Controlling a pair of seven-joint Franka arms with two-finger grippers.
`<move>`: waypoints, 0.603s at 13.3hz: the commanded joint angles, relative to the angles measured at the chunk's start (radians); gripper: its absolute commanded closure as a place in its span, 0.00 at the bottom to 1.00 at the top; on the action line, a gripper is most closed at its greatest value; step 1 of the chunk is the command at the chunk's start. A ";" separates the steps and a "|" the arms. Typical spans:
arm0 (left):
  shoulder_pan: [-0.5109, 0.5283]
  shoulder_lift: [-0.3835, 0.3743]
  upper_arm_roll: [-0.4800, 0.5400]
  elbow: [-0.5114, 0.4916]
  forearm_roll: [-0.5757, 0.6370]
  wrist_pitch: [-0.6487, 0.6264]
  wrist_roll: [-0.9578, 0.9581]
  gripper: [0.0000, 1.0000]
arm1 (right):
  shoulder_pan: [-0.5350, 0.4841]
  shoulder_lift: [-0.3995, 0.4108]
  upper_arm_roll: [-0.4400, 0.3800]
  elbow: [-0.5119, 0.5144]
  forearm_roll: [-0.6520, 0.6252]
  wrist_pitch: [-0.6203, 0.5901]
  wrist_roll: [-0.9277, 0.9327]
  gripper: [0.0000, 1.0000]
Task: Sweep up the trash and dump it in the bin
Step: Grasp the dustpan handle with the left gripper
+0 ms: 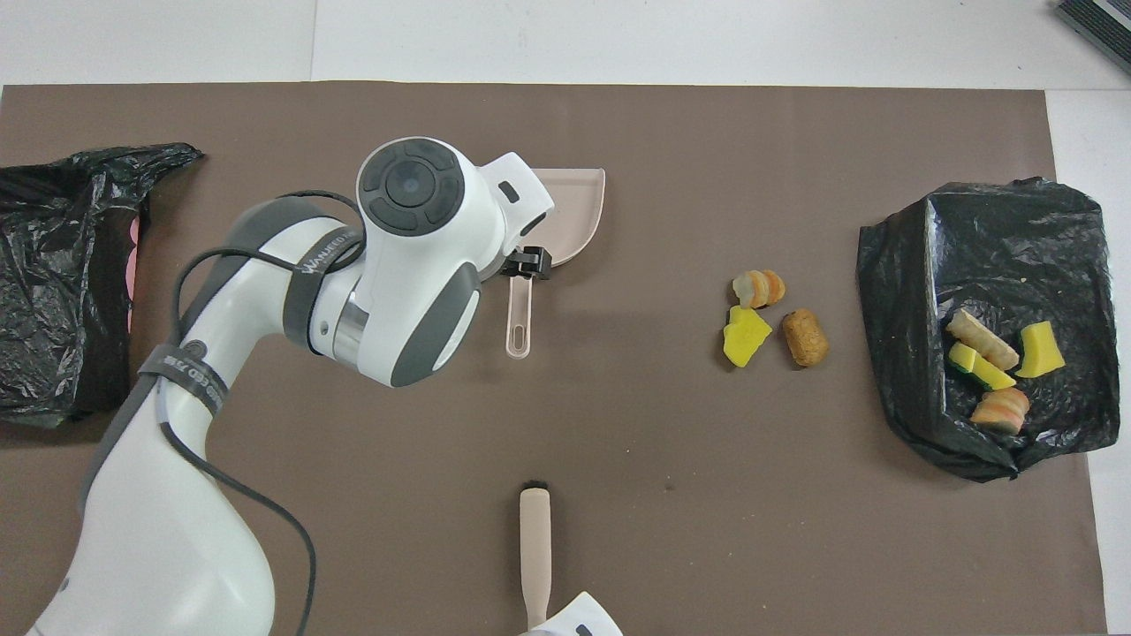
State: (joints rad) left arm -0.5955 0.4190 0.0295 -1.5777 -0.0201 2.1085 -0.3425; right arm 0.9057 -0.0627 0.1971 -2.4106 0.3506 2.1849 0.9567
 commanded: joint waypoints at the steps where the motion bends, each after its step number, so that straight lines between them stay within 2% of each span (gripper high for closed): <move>1: -0.052 0.021 0.018 -0.079 -0.004 0.082 -0.047 0.00 | 0.009 -0.023 -0.002 -0.024 0.024 0.023 0.020 0.46; 2: -0.059 0.027 0.018 -0.081 -0.001 0.078 -0.058 0.00 | 0.009 -0.023 -0.004 -0.022 0.024 0.024 0.020 0.81; 3: -0.059 0.027 0.017 -0.081 -0.004 0.085 -0.058 0.00 | 0.009 -0.019 -0.004 -0.018 0.024 0.026 0.022 1.00; 6: -0.061 0.012 0.016 -0.114 -0.006 0.076 -0.058 0.02 | 0.007 -0.008 -0.004 -0.005 0.022 0.023 0.019 1.00; 7: -0.061 0.012 0.016 -0.111 -0.006 0.071 -0.061 0.26 | 0.004 0.001 -0.005 0.008 0.019 0.018 0.014 1.00; 8: -0.059 0.012 0.016 -0.107 -0.006 0.067 -0.065 0.72 | 0.001 0.006 -0.007 0.027 0.007 0.009 0.016 1.00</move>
State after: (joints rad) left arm -0.6421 0.4602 0.0308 -1.6516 -0.0201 2.1708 -0.3939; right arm 0.9093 -0.0632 0.1942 -2.4060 0.3510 2.1870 0.9602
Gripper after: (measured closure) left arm 0.075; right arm 0.727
